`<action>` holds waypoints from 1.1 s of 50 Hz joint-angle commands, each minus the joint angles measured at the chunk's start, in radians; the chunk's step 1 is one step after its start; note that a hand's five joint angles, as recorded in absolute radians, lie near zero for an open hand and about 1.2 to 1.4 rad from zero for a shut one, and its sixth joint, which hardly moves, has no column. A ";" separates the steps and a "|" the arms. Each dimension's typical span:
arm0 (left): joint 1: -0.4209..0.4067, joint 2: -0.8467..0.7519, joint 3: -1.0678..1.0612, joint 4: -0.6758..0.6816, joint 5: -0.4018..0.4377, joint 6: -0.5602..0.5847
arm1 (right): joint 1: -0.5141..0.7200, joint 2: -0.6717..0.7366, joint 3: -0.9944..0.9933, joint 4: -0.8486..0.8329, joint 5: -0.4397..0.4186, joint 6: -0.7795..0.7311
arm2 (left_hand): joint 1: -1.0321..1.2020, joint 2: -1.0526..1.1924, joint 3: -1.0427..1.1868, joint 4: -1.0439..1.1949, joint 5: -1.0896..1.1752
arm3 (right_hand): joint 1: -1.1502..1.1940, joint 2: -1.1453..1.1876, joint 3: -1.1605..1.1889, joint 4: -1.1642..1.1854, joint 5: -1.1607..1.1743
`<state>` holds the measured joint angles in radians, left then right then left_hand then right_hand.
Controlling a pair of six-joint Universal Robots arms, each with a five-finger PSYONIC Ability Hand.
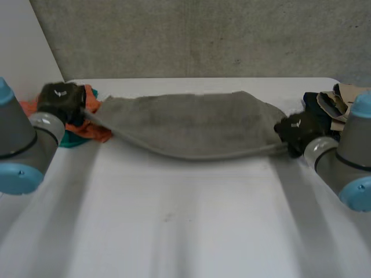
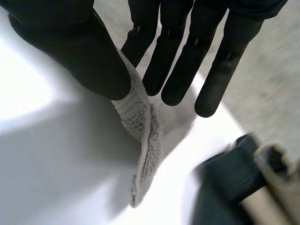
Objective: Fold the laundry.
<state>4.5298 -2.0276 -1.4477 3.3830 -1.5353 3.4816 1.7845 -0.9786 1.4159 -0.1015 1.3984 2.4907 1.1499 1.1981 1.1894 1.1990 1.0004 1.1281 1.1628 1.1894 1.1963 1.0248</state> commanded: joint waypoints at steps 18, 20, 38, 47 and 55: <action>0.032 0.029 -0.046 0.006 0.034 0.022 | -0.057 0.122 -0.179 0.210 0.002 0.166 | 0.246 0.198 0.207 0.197 0.221 | -0.460 -0.495 -0.522 -0.528 -0.531; 0.035 0.029 -0.046 0.006 0.034 0.022 | -0.059 0.136 -0.198 0.259 0.001 0.117 | 0.246 0.198 0.207 0.197 0.221 | -0.460 -0.495 -0.522 -0.529 -0.532; 0.026 0.050 -0.083 -0.074 0.037 0.028 | -0.096 0.063 -0.104 0.180 0.064 0.057 | 0.246 0.198 0.207 0.197 0.221 | 0.268 0.233 0.207 0.200 0.197; 0.043 0.230 -0.213 -0.436 0.041 0.191 | -0.189 -0.172 0.093 0.422 -0.107 -0.255 | 0.246 0.198 0.207 0.197 0.221 | 0.268 0.233 0.207 0.200 0.197; 0.132 0.305 -0.341 -0.748 0.109 0.411 | -0.277 -0.226 0.152 0.793 -0.064 -0.636 | 0.246 0.198 0.207 0.197 0.221 | 0.268 0.233 0.207 0.200 0.197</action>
<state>4.6037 -1.7606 -1.7115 2.8047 -1.4806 3.7414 1.5543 -1.1792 1.5465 0.4789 1.3045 2.0680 1.1499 1.1981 1.1894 1.1990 1.0004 1.1226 1.1751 1.1844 1.1933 1.0005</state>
